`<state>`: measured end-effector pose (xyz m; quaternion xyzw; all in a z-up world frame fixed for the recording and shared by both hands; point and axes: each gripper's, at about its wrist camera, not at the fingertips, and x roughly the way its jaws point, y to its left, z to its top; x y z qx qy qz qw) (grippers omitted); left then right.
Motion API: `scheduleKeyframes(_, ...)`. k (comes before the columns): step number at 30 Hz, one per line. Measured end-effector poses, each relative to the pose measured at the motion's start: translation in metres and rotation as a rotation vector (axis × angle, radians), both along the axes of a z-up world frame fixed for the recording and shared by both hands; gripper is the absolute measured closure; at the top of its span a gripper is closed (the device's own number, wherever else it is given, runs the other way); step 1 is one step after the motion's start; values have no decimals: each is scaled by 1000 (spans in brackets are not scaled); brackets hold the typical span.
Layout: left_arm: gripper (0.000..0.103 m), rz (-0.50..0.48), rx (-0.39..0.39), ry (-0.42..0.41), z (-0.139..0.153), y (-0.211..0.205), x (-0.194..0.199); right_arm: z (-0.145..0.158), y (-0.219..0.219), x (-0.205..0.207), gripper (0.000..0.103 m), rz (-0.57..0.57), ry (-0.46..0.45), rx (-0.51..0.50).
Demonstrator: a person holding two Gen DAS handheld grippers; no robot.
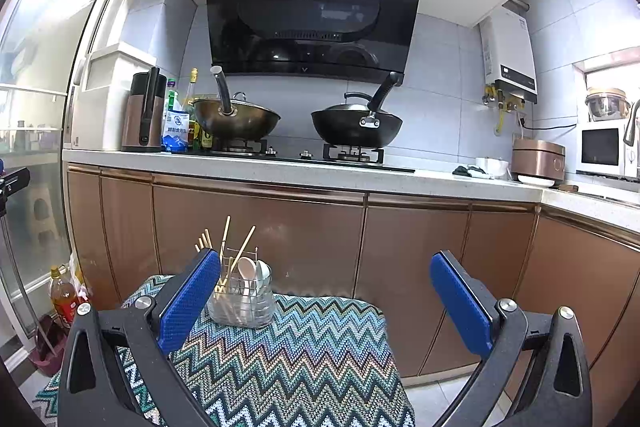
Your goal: Organize utensils
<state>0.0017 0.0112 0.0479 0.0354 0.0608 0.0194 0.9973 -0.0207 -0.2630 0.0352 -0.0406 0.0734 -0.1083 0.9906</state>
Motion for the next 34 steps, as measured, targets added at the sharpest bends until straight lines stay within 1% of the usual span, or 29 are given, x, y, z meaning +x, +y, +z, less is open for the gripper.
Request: scheduleKeyframes(34, 26, -5, -9, 12, 0, 1, 1, -3, -1, -2, 0, -9, 9, 3)
